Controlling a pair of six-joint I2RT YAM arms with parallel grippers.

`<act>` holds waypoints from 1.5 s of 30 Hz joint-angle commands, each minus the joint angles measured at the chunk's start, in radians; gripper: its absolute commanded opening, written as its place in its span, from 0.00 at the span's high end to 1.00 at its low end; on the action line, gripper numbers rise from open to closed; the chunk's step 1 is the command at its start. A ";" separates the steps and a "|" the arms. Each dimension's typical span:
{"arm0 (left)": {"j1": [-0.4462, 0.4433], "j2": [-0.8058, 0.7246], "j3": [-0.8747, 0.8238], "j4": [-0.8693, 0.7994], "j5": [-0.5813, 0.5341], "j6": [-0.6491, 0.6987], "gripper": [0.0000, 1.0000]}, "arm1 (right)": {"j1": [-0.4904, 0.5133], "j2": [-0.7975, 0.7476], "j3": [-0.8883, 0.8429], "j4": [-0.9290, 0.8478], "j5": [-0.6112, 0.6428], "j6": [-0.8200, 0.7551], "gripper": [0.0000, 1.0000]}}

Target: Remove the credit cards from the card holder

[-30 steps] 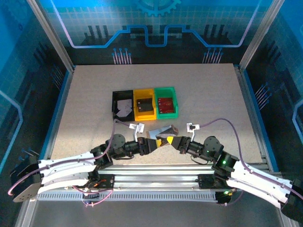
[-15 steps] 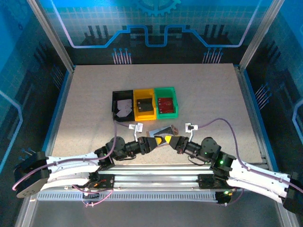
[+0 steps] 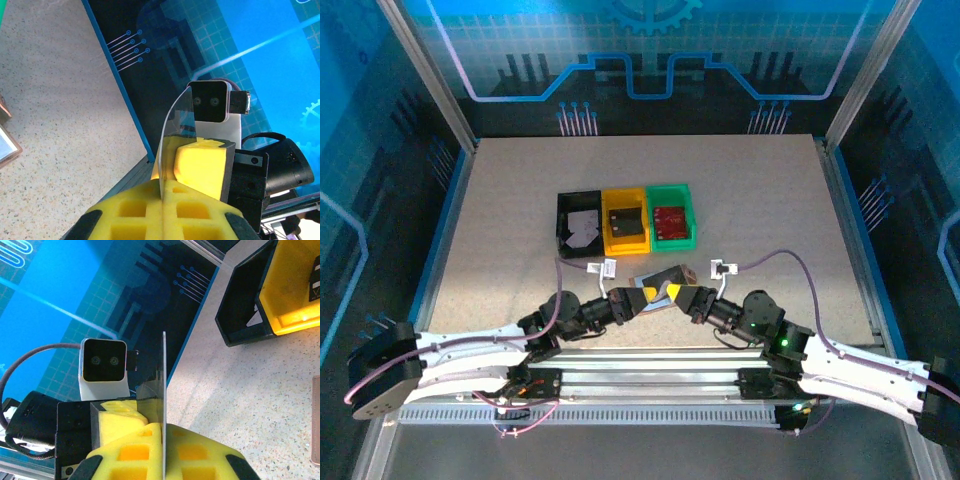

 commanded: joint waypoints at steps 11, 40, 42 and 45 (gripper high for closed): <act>0.309 -0.204 0.118 -0.556 0.186 0.083 1.00 | -0.010 -0.289 0.177 -0.654 0.166 -0.266 0.29; 0.684 0.600 0.785 -1.004 0.262 0.358 1.00 | -0.049 -0.477 0.307 -1.080 0.106 -0.476 0.04; 0.684 0.642 0.816 -1.004 0.252 0.350 1.00 | -0.050 -0.483 0.306 -1.086 0.100 -0.479 0.02; 0.684 0.697 0.865 -1.026 0.225 0.347 1.00 | -0.050 -0.492 0.308 -1.099 0.092 -0.480 0.00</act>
